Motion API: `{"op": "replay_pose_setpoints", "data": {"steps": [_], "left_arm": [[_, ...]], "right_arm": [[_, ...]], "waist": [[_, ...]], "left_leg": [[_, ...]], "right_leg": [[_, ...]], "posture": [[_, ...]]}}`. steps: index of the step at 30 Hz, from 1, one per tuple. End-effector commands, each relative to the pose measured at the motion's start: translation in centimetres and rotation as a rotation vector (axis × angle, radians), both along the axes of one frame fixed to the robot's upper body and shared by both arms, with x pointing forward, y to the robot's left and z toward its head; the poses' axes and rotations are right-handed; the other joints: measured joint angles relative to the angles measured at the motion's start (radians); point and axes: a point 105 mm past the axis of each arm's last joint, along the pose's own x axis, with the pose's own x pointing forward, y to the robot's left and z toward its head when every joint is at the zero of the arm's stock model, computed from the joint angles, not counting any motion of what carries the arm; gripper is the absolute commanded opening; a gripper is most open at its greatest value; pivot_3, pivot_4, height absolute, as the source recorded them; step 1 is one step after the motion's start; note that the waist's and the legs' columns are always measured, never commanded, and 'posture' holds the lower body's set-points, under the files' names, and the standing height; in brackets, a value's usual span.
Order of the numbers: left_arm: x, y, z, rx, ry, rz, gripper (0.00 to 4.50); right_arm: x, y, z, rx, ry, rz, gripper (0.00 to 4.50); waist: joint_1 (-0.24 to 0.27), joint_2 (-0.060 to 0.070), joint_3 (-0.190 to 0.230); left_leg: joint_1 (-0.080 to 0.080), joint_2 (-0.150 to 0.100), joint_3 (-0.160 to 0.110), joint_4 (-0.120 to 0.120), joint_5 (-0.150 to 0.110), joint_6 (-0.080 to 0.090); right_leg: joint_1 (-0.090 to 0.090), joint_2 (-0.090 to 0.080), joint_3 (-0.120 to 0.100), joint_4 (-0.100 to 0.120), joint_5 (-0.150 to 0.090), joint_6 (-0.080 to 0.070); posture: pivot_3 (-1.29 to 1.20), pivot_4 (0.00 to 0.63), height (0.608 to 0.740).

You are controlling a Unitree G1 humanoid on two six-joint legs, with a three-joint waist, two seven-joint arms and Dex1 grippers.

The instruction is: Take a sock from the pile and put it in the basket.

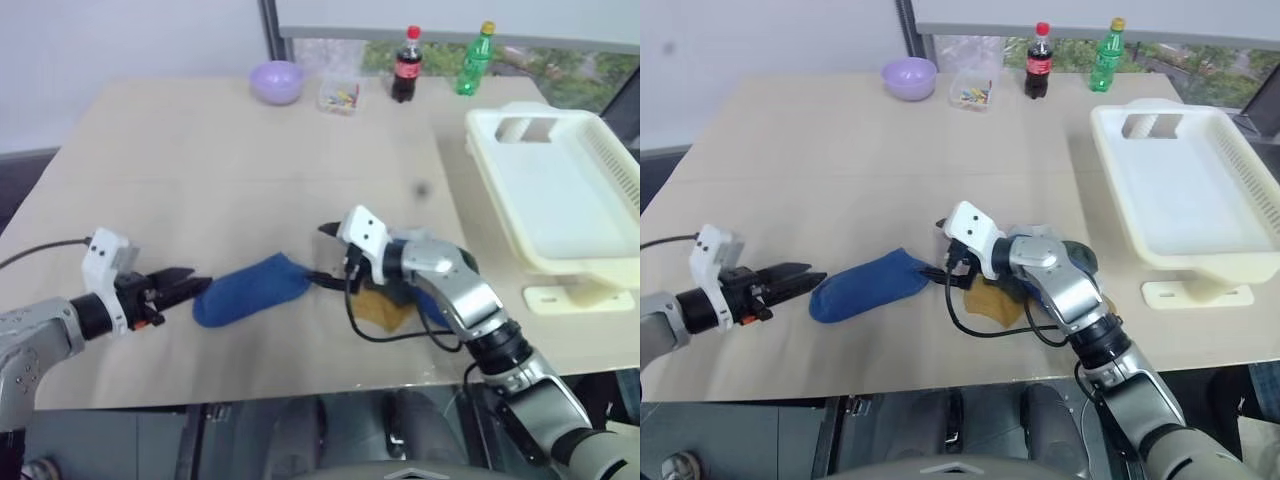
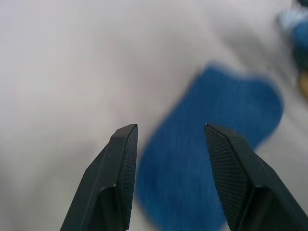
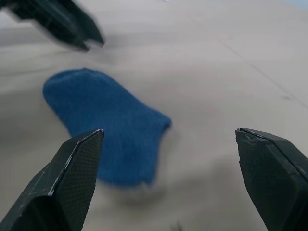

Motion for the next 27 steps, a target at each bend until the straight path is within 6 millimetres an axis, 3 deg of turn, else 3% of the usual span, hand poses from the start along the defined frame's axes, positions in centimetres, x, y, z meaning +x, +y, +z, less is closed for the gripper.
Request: {"op": "replay_pose_setpoints", "data": {"steps": [1,2,5,9,12,14,21,23,25,27], "left_arm": [[-0.9,-0.4,-0.2,0.074,-0.056,0.016,2.35],[-0.9,-0.5,-0.7,0.08,-0.058,0.035,2.35],[-0.5,-1.2,-1.8,0.078,-0.07,0.056,2.45],[0.0,-2.0,-2.7,0.094,-0.08,0.003,1.4],[1.2,-1.6,-2.8,0.127,-0.088,-0.05,0.19],[2.1,-1.0,-2.7,0.154,-0.092,-0.078,0.0],[4.6,-1.1,-2.2,0.17,-0.105,-0.2,0.0],[4.3,-1.9,-1.6,0.116,-0.108,-0.264,0.0],[4.3,-1.9,-1.2,0.101,-0.115,-0.273,0.59],[4.2,-2.1,-0.4,0.054,-0.14,-0.258,1.29]], "right_arm": [[0.2,1.5,-1.3,-0.05,0.042,0.043,4.5],[0.5,1.8,-1.9,-0.065,0.068,0.031,4.5],[1.6,1.8,-3.9,-0.151,0.063,-0.008,3.6],[1.9,1.1,-4.5,-0.194,0.044,-0.014,2.07],[1.5,-0.2,-4.4,-0.213,0.052,-0.022,0.88],[0.9,-1.0,-4.5,-0.226,0.07,-0.035,0.04],[0.3,-1.6,-4.7,-0.251,0.085,-0.16,0.01],[0.4,-1.5,-4.5,-0.252,0.081,-0.186,0.69],[0.2,-1.4,-4.3,-0.258,0.067,-0.191,1.34],[0.7,-1.9,-3.6,-0.258,0.006,-0.223,2.3]], "waist": [[0.002,0.0,0.0],[0.003,-0.001,0.0],[0.006,-0.002,-0.001],[0.004,-0.003,-0.002],[0.011,-0.002,-0.002],[0.017,-0.002,-0.003],[0.019,-0.002,-0.003],[0.02,-0.002,-0.003],[0.019,-0.002,-0.004],[0.019,-0.002,-0.004]], "left_leg": [[0.0,0.0,0.0,0.0,0.0,0.0],[0.0,-0.001,0.0,0.0,0.0,0.0],[0.0,-0.001,0.0,0.0,0.0,0.0],[0.001,-0.001,0.0,0.0,0.0,0.0],[0.001,-0.001,0.0,0.0,0.0,0.0],[0.001,-0.002,0.0,0.0,0.0,0.0],[0.001,-0.002,0.002,0.0,0.0,0.0],[0.001,-0.002,0.002,0.0,0.0,0.0],[0.001,-0.002,0.003,0.0,0.0,0.0],[0.001,-0.002,0.003,0.0,0.0,0.0]], "right_leg": [[0.0,-0.001,0.0,-0.001,0.0,0.0],[0.0,-0.001,0.0,0.0,0.0,0.0],[0.001,-0.002,0.0,0.0,0.0,0.0],[0.001,-0.001,0.0,0.0,0.0,0.0],[0.001,-0.001,0.0,0.001,0.0,0.0],[0.001,0.0,-0.001,0.0,0.0,0.0],[0.0,0.0,0.0,0.0,0.0,0.0],[0.001,0.0,0.0,0.0,0.0,0.0],[0.0,0.001,-0.001,0.0,0.0,0.0],[0.0,0.001,-0.001,0.0,0.0,0.0]], "posture": [[0.0,0.15,0.74],[0.0,0.15,0.74],[0.0,0.15,0.74],[0.0,0.15,0.74],[0.0,0.15,0.74],[0.0,0.15,0.74],[0.0,0.15,0.74],[0.0,0.15,0.74],[0.0,0.15,0.74],[0.0,0.15,0.74]]}}
